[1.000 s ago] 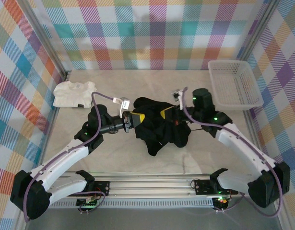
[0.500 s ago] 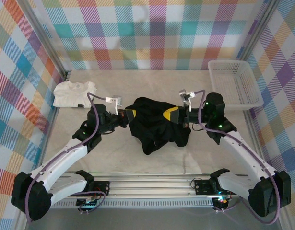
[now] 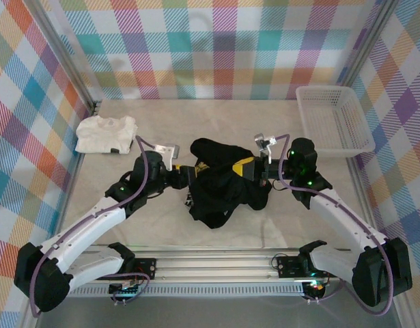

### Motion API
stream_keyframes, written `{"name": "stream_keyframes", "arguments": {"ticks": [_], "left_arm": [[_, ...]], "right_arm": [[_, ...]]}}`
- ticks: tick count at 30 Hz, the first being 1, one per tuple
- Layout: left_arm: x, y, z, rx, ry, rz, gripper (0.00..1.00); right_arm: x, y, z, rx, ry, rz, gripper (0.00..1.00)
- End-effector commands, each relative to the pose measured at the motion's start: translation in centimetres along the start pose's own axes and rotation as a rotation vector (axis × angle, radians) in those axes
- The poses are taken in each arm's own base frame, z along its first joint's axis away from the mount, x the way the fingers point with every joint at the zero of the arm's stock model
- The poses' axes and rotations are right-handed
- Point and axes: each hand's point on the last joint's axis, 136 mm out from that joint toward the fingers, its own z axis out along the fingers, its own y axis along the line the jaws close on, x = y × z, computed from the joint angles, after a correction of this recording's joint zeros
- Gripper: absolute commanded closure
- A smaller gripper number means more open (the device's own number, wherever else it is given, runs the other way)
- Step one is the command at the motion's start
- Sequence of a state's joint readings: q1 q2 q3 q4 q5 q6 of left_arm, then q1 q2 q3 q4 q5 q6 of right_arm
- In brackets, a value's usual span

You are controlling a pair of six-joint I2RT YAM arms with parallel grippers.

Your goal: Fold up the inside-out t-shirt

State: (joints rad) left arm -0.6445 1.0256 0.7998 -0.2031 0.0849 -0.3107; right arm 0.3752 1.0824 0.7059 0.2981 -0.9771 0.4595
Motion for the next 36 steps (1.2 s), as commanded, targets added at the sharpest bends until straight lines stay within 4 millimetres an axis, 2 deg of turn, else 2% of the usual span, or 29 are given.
{"name": "stream_keyframes", "arguments": {"ticks": [1, 6, 9, 16, 20, 22, 26, 28, 31, 33, 36], "left_arm": [[-1.2, -1.5, -0.7, -0.010, -0.013, 0.053, 0.38], [-0.2, -6.0, 0.7, 0.169, 0.089, 0.028, 0.44], [0.9, -7.5, 1.5, 0.242, 0.151, 0.017, 0.45], [2.2, -7.8, 3.6, 0.262, 0.229, 0.004, 0.48], [2.4, -7.0, 5.1, 0.216, 0.239, 0.001, 0.49], [2.2, -7.1, 5.7, 0.219, 0.228, 0.001, 0.55], [2.1, -7.2, 6.5, 0.233, 0.222, 0.007, 0.72], [2.0, -7.6, 6.5, 0.266, 0.221, 0.000, 0.81], [1.3, -7.6, 6.1, 0.314, 0.198, -0.036, 1.00], [0.2, -7.2, 5.2, 0.356, 0.146, -0.076, 1.00], [-2.5, -7.1, 2.5, 0.457, 0.025, -0.126, 1.00]], "right_arm": [[-0.8, 0.3, 0.1, -0.011, -0.011, -0.058, 1.00], [-0.9, 0.2, 0.1, 0.003, -0.010, -0.055, 1.00], [-0.9, 0.2, 0.0, 0.013, -0.011, -0.059, 1.00], [-1.0, 0.3, 0.0, 0.011, -0.008, -0.058, 1.00], [-0.9, 0.3, 0.0, 0.011, -0.007, -0.059, 1.00], [-0.8, 0.4, -0.1, 0.012, -0.004, -0.064, 1.00], [-0.6, 0.4, -0.4, 0.035, 0.000, -0.080, 1.00], [-0.7, 0.6, -0.5, 0.047, -0.003, -0.090, 1.00], [-1.1, 0.6, -0.8, 0.084, -0.010, -0.114, 1.00], [-1.1, 0.2, -1.2, 0.133, -0.010, -0.124, 1.00], [-1.1, -0.3, -1.8, 0.199, -0.015, -0.131, 1.00]]}}
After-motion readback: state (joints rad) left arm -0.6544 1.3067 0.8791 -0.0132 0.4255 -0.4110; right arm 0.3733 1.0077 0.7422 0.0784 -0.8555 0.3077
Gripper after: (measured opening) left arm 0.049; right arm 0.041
